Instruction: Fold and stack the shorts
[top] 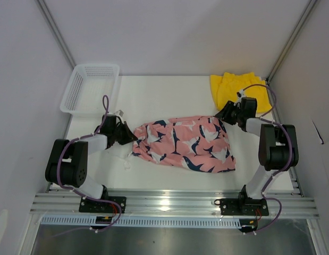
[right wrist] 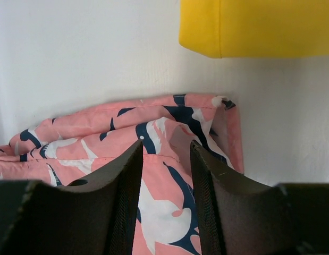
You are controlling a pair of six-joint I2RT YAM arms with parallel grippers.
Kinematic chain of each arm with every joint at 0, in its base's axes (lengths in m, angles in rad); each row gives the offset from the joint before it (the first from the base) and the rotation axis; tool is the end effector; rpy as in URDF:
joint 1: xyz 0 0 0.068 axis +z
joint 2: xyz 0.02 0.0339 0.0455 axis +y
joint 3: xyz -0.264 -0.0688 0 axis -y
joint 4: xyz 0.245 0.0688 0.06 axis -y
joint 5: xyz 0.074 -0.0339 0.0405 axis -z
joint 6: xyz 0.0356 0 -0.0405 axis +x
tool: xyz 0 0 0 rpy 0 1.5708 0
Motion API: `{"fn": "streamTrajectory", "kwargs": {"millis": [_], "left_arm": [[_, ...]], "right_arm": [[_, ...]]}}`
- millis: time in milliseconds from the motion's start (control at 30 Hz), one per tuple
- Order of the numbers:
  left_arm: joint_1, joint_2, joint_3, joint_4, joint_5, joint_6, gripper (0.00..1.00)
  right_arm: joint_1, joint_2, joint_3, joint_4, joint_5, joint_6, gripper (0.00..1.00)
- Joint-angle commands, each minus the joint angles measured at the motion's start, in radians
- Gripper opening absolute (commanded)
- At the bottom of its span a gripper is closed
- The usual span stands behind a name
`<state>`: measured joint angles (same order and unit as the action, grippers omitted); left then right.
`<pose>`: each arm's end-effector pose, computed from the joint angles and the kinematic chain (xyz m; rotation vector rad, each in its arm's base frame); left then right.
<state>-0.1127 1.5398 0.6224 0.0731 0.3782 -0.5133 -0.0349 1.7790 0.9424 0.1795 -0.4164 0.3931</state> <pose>0.2763 -0.0445 0.1393 -0.3146 2.4506 -0.7371 0.3679 0.0016 0.1650 0.2473 2.2283 0.6588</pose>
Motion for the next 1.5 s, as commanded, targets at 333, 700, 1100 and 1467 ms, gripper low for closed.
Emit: {"fn": "streamTrajectory", "kwargs": {"millis": [333, 700, 1100, 1467], "left_arm": [[0.005, 0.013, -0.006, 0.017, 0.021, 0.019, 0.00], [0.005, 0.014, -0.003, 0.016, 0.021, 0.019, 0.00], [0.007, 0.017, -0.003, 0.014, 0.022, 0.019, 0.00], [0.007, 0.017, -0.003, 0.014, 0.024, 0.019, 0.00]], "right_arm": [[0.029, 0.053, 0.102, -0.118, 0.039, -0.057, 0.44], [0.032, 0.057, 0.101, -0.149, 0.007, -0.082, 0.37], [0.032, 0.039, 0.075, -0.120, -0.025, -0.085, 0.25], [0.032, 0.072, 0.110, -0.161, -0.053, -0.102, 0.26]]}}
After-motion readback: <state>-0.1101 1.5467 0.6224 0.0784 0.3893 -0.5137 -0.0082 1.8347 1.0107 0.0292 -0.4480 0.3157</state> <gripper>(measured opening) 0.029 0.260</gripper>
